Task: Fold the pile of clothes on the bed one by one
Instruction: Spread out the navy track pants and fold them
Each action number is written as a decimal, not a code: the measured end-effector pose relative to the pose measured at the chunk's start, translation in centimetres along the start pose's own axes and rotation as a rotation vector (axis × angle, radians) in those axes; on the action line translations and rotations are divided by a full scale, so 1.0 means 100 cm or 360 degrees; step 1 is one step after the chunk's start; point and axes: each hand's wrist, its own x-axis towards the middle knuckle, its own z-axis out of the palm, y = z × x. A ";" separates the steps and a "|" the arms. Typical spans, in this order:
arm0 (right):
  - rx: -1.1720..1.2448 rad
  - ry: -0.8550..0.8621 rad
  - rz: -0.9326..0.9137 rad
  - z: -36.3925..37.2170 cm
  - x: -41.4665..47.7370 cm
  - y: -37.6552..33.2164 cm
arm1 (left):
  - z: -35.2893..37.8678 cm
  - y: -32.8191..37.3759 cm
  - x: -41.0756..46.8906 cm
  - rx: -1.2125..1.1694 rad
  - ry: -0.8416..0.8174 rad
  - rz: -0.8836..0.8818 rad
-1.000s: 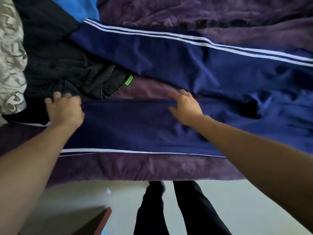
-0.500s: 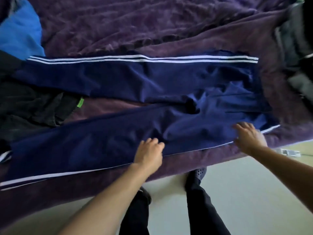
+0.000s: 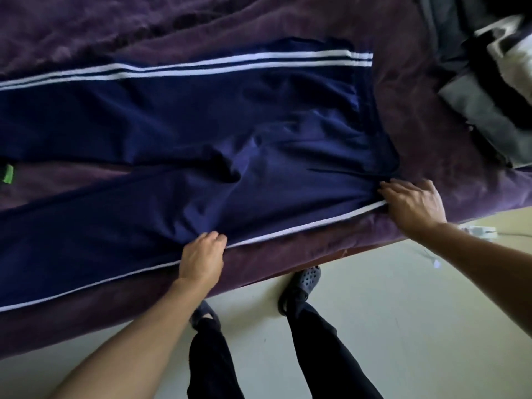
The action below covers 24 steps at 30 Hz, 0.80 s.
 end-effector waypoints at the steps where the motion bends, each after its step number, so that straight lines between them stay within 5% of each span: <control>1: 0.0052 0.0108 -0.0086 -0.001 -0.008 0.007 | -0.004 0.002 -0.010 0.0032 -0.0016 0.0045; 6: -0.0144 -0.0449 -0.0063 -0.009 -0.011 0.023 | -0.027 0.006 -0.030 -0.0001 -0.0190 -0.0013; 12: 0.0419 -0.0009 0.0251 -0.065 0.052 0.040 | -0.092 -0.048 0.021 -0.0431 0.0204 -0.0356; 16: 0.0629 -0.0021 0.0290 -0.109 0.134 0.050 | -0.152 -0.105 0.092 -0.0607 0.0520 -0.0438; 24: 0.0782 -0.0023 0.0525 -0.117 0.289 0.030 | -0.165 -0.188 0.257 -0.0568 0.0290 -0.0660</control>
